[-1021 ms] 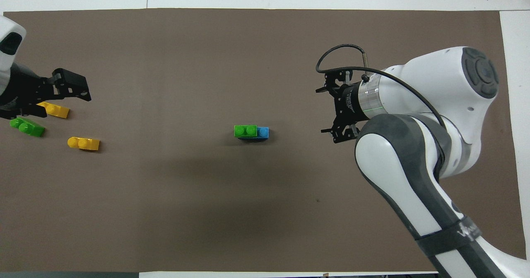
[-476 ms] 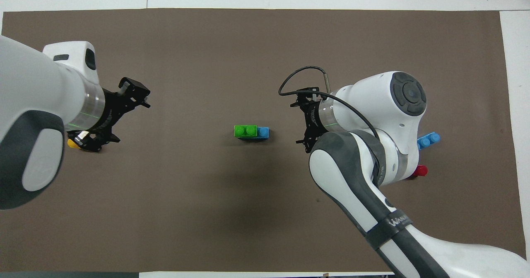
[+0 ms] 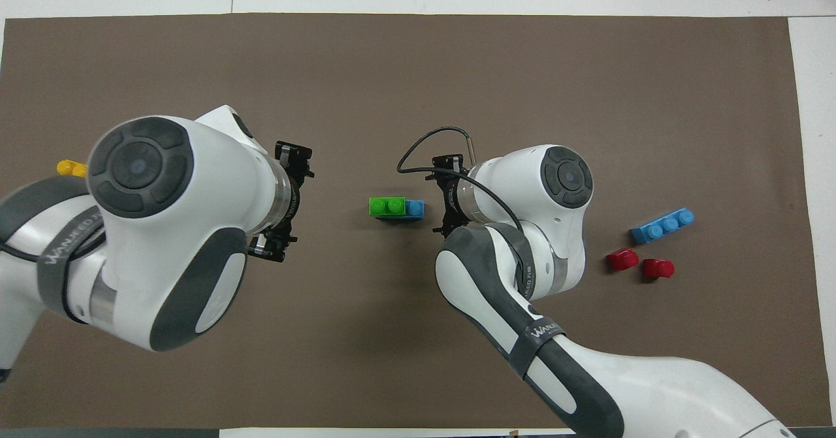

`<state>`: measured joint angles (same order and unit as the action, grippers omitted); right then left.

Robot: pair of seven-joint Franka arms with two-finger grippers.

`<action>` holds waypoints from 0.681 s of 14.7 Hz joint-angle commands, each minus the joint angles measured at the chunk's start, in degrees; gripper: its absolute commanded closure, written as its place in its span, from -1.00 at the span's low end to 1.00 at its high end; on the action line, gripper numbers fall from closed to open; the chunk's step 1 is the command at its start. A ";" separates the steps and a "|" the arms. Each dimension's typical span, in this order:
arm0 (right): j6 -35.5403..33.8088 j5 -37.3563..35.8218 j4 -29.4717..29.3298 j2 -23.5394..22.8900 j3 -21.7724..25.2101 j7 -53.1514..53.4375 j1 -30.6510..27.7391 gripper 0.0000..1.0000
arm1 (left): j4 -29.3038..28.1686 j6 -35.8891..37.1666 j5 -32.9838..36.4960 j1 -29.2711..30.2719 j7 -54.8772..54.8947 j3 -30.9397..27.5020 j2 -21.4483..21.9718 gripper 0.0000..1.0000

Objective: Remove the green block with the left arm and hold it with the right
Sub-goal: 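Move the right gripper toward the blue block while the left gripper approaches the green block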

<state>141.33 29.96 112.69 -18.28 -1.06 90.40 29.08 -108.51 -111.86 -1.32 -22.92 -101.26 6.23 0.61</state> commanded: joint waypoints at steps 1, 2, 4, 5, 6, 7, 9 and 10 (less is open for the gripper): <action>2.98 2.12 0.77 -0.70 0.00 -0.49 0.45 -0.96 | -1.88 -4.76 -0.35 -2.39 -8.92 -0.96 -1.75 -1.00; 3.59 2.12 0.77 -1.22 0.00 -0.49 1.06 -0.96 | -1.88 -5.81 -0.26 -3.61 -11.57 -1.05 -2.97 -1.00; 5.17 2.12 0.77 -2.37 0.00 -0.49 1.33 -0.96 | -2.06 -8.36 -0.08 -5.11 -17.19 -0.96 -5.00 -1.00; 5.35 2.12 0.69 -2.81 0.00 -0.49 1.33 -0.96 | -2.15 -9.33 0.01 -5.90 -19.48 -1.05 -6.49 -1.00; 5.79 2.12 0.69 -3.16 0.00 -0.49 1.68 -0.96 | -2.23 -10.38 0.18 -6.52 -21.76 -1.05 -7.11 -1.00; 6.32 2.12 0.69 -3.42 0.00 -0.49 2.20 -0.96 | -2.24 -11.70 0.18 -6.96 -23.96 -1.05 -7.99 -1.00; 7.46 2.21 0.77 -4.21 0.00 -0.49 2.56 -0.96 | -3.28 -14.08 0.27 -7.58 -26.96 -1.05 -8.61 -1.00; 7.99 2.21 0.77 -4.48 0.00 -0.40 2.56 -0.96 | -4.25 -15.04 0.27 -7.66 -28.28 -1.05 -8.61 -1.00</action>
<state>147.04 30.52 112.99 -22.14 -1.04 90.40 31.26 -110.30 -124.07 -1.30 -29.48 -126.24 6.15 -8.61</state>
